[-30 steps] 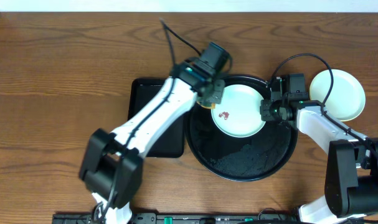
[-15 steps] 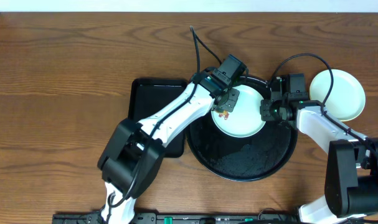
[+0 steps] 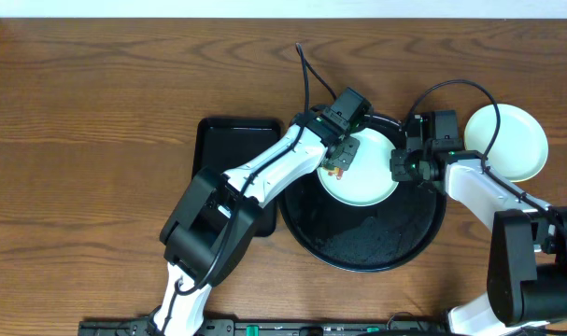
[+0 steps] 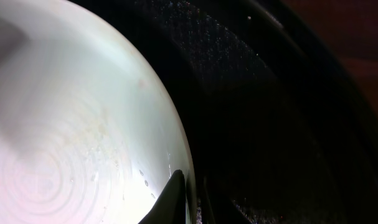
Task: Clean dirty plates on tray and stack at the side
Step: 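Scrub the red stain on the plate with the sponge in left gripper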
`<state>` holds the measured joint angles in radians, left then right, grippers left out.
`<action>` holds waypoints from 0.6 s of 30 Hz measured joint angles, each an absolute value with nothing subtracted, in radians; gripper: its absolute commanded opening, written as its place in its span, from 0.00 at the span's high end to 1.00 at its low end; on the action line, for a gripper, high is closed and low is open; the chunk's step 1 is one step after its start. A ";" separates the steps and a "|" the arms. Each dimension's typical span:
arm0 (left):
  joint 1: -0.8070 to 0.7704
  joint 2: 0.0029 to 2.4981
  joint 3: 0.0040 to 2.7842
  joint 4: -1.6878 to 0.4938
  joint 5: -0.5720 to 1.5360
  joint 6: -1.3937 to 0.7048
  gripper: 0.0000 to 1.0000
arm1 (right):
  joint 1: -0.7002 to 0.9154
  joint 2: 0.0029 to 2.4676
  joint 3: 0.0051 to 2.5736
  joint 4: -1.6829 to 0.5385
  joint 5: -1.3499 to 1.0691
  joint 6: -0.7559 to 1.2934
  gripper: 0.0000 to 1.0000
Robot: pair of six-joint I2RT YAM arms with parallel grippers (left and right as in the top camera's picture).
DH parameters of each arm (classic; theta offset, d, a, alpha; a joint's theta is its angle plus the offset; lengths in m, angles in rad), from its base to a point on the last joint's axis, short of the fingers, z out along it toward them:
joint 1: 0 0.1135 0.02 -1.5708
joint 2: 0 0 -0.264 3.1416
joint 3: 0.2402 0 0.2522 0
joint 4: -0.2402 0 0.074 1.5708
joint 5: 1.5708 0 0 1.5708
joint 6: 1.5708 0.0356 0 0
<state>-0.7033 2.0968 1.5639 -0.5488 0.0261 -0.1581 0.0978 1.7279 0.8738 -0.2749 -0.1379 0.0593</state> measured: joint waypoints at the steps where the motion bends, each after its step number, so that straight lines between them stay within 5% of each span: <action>1: -0.703 2.097 1.563 -0.553 0.023 -0.156 0.92 | 0.098 1.728 0.874 -0.275 -0.138 0.059 0.91; 9: -0.703 2.097 1.555 -0.568 0.021 -0.155 0.92 | 0.098 1.728 0.874 -0.257 -0.138 0.059 0.89; 18: -0.704 2.097 1.515 -0.553 0.023 -0.155 0.92 | 0.098 1.728 0.874 -0.250 -0.144 0.059 0.99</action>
